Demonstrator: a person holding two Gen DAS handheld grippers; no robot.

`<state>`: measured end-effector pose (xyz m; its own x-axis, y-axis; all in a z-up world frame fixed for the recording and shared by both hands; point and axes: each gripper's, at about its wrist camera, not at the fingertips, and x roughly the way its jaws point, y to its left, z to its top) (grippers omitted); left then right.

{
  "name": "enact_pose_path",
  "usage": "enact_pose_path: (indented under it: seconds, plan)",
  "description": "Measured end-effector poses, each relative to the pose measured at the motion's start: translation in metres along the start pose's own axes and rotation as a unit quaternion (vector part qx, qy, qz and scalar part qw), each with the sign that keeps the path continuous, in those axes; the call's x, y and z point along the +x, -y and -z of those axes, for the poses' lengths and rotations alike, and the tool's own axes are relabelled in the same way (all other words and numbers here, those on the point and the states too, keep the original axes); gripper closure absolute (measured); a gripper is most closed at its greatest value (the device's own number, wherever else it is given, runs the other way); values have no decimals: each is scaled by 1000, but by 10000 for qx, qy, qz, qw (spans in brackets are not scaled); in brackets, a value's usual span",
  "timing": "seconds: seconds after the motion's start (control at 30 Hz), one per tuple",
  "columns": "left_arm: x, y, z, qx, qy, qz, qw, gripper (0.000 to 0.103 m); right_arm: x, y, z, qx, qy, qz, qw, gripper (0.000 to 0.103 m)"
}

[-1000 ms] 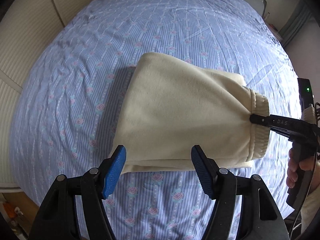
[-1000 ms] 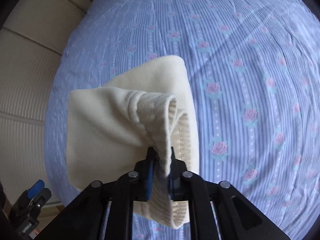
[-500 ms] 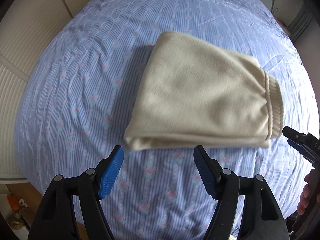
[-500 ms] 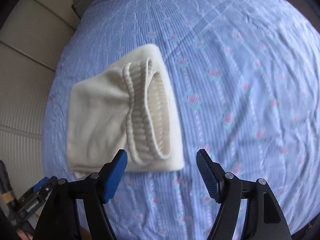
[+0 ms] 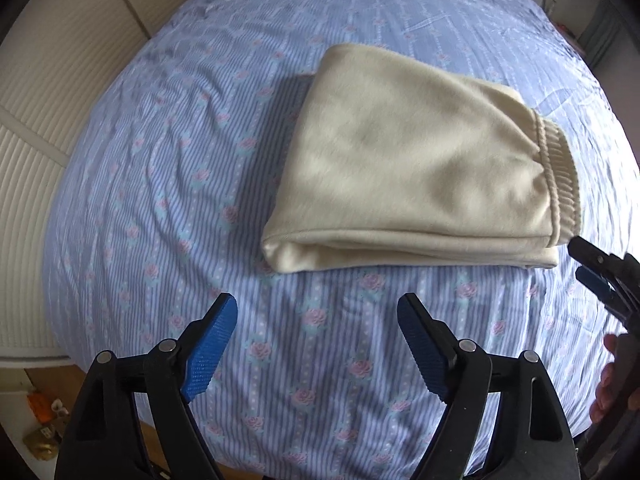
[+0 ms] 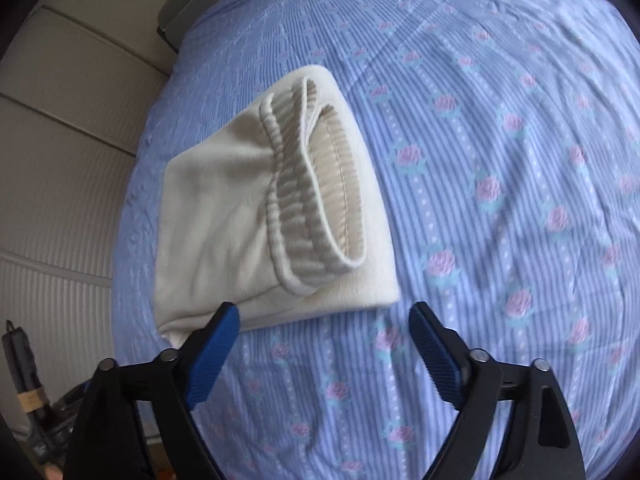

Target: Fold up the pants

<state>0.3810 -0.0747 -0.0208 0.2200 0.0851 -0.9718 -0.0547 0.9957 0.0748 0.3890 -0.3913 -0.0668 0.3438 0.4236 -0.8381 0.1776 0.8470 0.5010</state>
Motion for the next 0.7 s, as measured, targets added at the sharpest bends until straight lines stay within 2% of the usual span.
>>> enact_pose_path:
  seconds: [0.07,0.27,0.53,0.7]
  plan:
    - [0,8,-5,105,19,22,9999,21,6,0,-9,-33,46,10,10000,9]
    - [-1,32,-18,429,139,46,9990,21,36,23,-31,522,-124,-413,9977,9]
    - [6,48,-27,624,134,72,9979,20,71,62,-25,1363,-558,-1163,9822,9]
    - [13,46,-26,597,35,32,9982,20,82,66,-25,1433,-609,-1297,9792,8]
